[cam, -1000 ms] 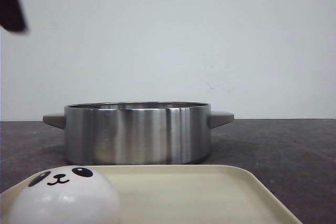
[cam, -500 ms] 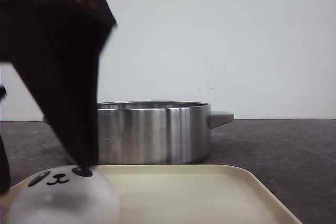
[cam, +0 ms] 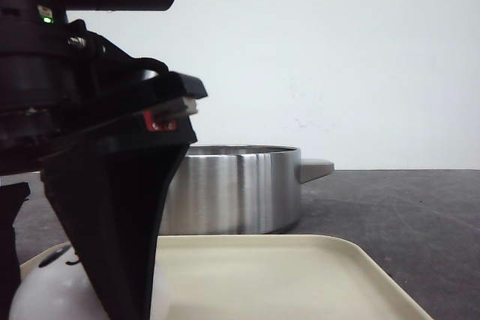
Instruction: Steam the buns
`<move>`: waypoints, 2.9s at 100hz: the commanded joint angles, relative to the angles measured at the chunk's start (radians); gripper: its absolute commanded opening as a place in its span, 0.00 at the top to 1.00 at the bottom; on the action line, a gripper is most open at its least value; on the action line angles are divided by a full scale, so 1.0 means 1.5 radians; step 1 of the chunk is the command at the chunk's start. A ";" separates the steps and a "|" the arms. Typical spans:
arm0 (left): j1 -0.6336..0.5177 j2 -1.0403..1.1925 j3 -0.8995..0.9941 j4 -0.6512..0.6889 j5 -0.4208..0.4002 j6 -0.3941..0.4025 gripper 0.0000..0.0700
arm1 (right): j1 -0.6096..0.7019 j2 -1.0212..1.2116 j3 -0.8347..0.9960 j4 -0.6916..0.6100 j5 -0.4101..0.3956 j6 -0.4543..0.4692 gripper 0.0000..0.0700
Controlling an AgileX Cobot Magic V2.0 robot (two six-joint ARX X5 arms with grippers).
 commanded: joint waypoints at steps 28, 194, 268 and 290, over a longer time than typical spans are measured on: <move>-0.006 0.016 0.005 0.038 -0.020 0.001 0.87 | 0.007 0.007 0.009 0.003 -0.002 -0.005 1.00; 0.239 0.308 0.460 -0.089 -0.224 0.569 1.00 | 0.007 0.008 0.008 -0.061 0.001 0.001 1.00; 0.252 0.307 0.492 -0.140 -0.213 0.488 0.09 | 0.007 0.008 0.007 -0.062 0.009 -0.002 1.00; 0.269 0.150 0.491 -0.056 -0.111 0.340 0.17 | 0.007 0.008 -0.023 -0.044 0.107 -0.018 0.99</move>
